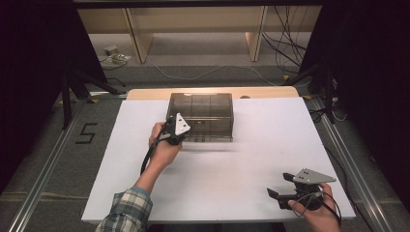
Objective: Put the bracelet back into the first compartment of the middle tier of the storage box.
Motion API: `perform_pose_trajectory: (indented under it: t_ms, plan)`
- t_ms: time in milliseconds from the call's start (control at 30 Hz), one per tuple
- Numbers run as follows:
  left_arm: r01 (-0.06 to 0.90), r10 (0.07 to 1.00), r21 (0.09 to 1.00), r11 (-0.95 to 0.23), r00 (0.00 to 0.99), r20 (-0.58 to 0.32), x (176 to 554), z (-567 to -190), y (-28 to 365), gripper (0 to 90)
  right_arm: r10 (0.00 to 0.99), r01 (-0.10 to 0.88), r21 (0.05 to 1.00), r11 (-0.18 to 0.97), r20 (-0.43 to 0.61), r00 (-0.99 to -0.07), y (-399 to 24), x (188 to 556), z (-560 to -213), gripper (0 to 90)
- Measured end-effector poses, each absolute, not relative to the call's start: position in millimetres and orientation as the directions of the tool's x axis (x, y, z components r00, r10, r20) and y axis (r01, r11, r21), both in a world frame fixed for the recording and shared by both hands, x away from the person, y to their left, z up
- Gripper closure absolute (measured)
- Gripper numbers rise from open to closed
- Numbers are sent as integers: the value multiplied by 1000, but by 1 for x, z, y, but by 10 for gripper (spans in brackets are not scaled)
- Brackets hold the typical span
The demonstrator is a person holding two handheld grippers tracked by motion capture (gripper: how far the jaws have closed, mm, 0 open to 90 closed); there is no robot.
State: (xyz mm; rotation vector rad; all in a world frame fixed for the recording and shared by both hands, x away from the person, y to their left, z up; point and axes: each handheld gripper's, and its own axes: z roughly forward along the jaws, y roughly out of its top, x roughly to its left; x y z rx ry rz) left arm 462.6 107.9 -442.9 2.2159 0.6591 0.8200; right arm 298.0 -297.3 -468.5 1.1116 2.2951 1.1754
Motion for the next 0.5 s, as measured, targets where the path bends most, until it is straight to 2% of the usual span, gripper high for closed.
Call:
perform_pose_trajectory:
  t_ms: [500]
  plan:
    - [246,673,734,-633,643,365,461,-442,112,833,767,494,792,358,53,-639,-297,298,-468,173]
